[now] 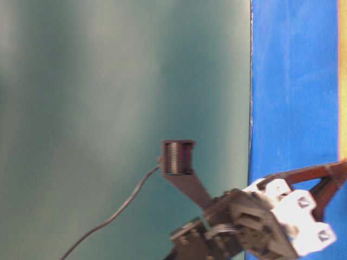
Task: Fold the orange towel.
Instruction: 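Lift the towel and swing the right gripper's end up toward the top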
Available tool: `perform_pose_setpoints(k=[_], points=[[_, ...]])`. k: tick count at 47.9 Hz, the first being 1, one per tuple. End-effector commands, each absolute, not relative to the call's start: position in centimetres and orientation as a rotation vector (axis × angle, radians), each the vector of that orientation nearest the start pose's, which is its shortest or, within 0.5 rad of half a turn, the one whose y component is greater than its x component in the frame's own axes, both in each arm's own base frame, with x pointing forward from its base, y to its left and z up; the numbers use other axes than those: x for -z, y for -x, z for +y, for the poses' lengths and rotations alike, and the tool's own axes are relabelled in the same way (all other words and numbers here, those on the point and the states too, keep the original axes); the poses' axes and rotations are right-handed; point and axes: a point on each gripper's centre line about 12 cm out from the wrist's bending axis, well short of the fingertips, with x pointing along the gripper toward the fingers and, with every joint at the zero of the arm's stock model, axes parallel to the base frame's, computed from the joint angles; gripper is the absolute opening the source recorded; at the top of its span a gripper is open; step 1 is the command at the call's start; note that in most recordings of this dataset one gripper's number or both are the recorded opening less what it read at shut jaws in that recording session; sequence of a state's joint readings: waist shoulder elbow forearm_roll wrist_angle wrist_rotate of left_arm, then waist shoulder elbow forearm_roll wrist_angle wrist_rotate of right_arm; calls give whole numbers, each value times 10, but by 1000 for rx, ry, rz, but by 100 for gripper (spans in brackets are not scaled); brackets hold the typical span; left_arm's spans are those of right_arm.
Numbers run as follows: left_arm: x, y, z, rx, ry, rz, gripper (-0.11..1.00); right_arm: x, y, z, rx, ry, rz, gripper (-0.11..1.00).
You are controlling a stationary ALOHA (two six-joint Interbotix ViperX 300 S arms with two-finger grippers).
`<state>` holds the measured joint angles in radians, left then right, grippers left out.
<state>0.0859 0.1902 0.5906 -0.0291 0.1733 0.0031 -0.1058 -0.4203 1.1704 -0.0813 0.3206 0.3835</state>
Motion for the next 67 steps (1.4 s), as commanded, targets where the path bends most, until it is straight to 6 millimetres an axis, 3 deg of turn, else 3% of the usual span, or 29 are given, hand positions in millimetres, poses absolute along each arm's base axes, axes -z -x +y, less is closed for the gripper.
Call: perform_pose_setpoints(k=[1, 10, 18, 37, 56, 67], points=[[-142, -402, 35, -87, 63, 873, 2, -137, -211, -26, 274, -314, 986, 3], [-183, -396, 34, -87, 66, 822, 2, -167, -206, -26, 270, -310, 910, 3], [-207, -389, 31, -82, 62, 774, 2, -187, -198, -25, 266, -311, 850, 3], [-204, -378, 26, -76, 70, 770, 2, -193, -199, -30, 278, -278, 811, 3], [-206, -379, -20, 41, 22, 660, 2, -195, -226, -98, 471, -198, 753, 3], [-218, -393, -24, 55, 1, 556, 2, -211, -261, -133, 503, -124, 698, 3]])
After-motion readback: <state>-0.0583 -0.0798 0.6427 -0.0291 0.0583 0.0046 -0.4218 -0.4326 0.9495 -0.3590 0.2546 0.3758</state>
